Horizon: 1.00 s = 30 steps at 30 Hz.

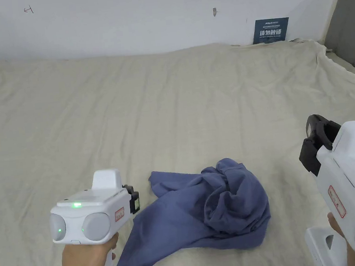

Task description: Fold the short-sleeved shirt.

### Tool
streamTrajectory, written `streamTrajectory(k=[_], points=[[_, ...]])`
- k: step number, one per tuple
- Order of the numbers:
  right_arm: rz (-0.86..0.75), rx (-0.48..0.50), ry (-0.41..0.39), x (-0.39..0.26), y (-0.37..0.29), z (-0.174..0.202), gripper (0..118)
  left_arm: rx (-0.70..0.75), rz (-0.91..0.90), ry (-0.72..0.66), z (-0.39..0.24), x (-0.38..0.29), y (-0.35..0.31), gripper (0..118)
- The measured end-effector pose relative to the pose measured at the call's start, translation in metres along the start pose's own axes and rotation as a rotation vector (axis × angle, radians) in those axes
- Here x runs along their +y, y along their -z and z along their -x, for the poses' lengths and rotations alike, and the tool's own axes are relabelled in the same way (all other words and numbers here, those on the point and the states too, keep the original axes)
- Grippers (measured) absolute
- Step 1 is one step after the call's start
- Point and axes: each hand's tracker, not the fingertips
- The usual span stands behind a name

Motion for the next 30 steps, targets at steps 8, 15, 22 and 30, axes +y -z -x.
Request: streamTrajectory(k=[8,15,22,30], points=[[0.038,0.013,0.007,-0.010,0.008,0.002,0,0.066,0.253,-0.100,0.020,-0.059,0.039,95],[0.060,0.024,0.008,-0.017,0.010,0.006,0,0.119,0.368,-0.111,0.020,-0.079,0.052,85],[0.080,0.028,0.008,-0.022,0.012,0.005,0,0.104,0.333,-0.026,0.007,-0.083,0.050,25],[0.190,0.042,0.011,-0.032,0.042,-0.001,0,-0.008,0.184,-0.043,0.009,-0.061,0.026,0]])
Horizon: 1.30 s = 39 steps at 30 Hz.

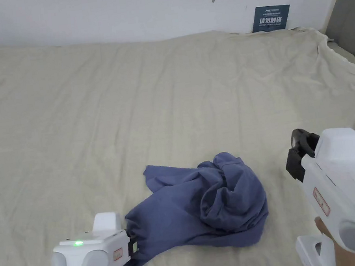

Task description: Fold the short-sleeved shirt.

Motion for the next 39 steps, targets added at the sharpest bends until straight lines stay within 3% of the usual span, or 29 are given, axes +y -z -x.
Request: streamTrajectory(k=[6,7,9,11,14,18,22,24,26,31,39], points=[[0.240,0.070,-0.007,-0.011,0.073,-0.008,6,-0.092,-0.084,-0.079,0.018,0.032,-0.021,0],[0.265,0.079,-0.001,-0.014,0.088,-0.008,15,-0.099,-0.093,-0.085,0.021,0.036,-0.023,0],[0.336,0.087,0.026,-0.018,0.115,-0.010,52,-0.105,-0.101,-0.091,0.023,0.043,-0.028,0],[0.399,0.128,0.036,-0.027,0.145,-0.011,77,-0.129,-0.115,-0.100,0.027,0.047,-0.029,0],[0.508,0.125,0.003,-0.040,0.185,-0.008,80,-0.144,-0.113,-0.112,0.028,0.051,-0.029,0],[0.654,0.127,0.032,-0.061,0.230,-0.007,80,-0.133,-0.104,-0.099,0.031,0.053,-0.019,0],[0.752,0.158,0.005,-0.082,0.254,-0.004,74,-0.127,-0.094,-0.093,0.032,0.051,-0.014,0],[0.764,0.165,0.021,-0.087,0.251,-0.002,46,-0.130,-0.089,-0.097,0.034,0.051,-0.014,0],[0.755,0.182,0.033,-0.088,0.247,-0.002,5,-0.138,-0.086,-0.111,0.038,0.050,-0.014,0],[0.658,0.154,-0.006,-0.076,0.224,-0.005,5,-0.157,-0.099,-0.140,0.041,0.051,-0.017,0],[0.432,0.137,0.000,-0.006,0.154,-0.021,5,-0.179,-0.164,-0.176,0.048,0.070,-0.035,0]])
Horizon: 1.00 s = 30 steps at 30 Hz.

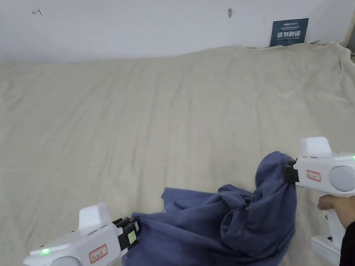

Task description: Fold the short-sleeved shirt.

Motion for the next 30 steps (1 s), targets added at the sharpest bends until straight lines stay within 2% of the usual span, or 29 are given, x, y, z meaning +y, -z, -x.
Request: streamTrajectory(k=[3,11,15,21,25,30], points=[[-0.093,-0.027,0.011,0.020,-0.035,-0.006,5,0.008,-0.050,0.004,0.002,0.025,-0.006,0],[-0.313,-0.068,0.020,0.104,-0.105,-0.013,5,0.119,-0.256,0.105,-0.006,0.142,-0.021,0],[-0.383,-0.108,-0.008,0.147,-0.110,-0.010,5,0.190,-0.352,0.213,-0.026,0.197,-0.028,0],[-0.486,-0.168,-0.025,0.205,-0.110,-0.005,5,0.253,-0.433,0.297,-0.052,0.274,-0.037,0],[-0.531,-0.211,-0.052,0.238,-0.103,-0.001,5,0.315,-0.485,0.346,-0.059,0.317,-0.036,0],[-0.580,-0.258,-0.072,0.266,-0.085,0.003,5,0.325,-0.513,0.340,-0.061,0.357,-0.028,0]])
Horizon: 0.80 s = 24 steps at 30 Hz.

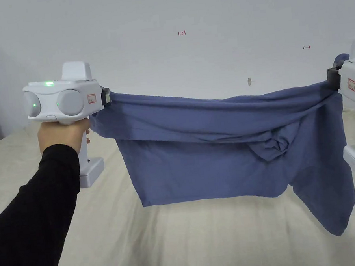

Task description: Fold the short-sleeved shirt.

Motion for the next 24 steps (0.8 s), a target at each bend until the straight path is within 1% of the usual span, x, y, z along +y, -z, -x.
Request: streamTrajectory(k=[5,8,10,16,20,21,23,24], points=[[-0.033,-0.029,-0.061,-0.005,0.027,0.018,5,0.048,-0.037,0.066,-0.006,0.003,0.034,0],[-0.029,-0.036,-0.058,-0.019,0.041,0.025,5,0.068,-0.029,0.078,-0.010,-0.012,0.050,0],[-0.018,-0.034,-0.055,-0.035,0.048,0.030,5,0.083,-0.024,0.089,-0.013,-0.030,0.061,0],[0.058,-0.014,-0.087,-0.097,0.052,0.041,5,0.088,0.060,0.087,-0.008,-0.103,0.082,0],[0.119,0.006,-0.049,-0.144,0.035,0.043,5,0.066,0.138,0.052,-0.001,-0.159,0.074,0],[0.142,0.011,-0.055,-0.156,0.027,0.043,5,0.053,0.157,0.034,0.001,-0.172,0.068,0],[0.170,0.034,-0.045,-0.180,0.010,0.042,5,0.050,0.173,0.024,0.003,-0.198,0.053,0],[0.195,0.039,-0.052,-0.193,-0.001,0.042,5,0.044,0.194,0.025,-0.001,-0.209,0.033,0]])
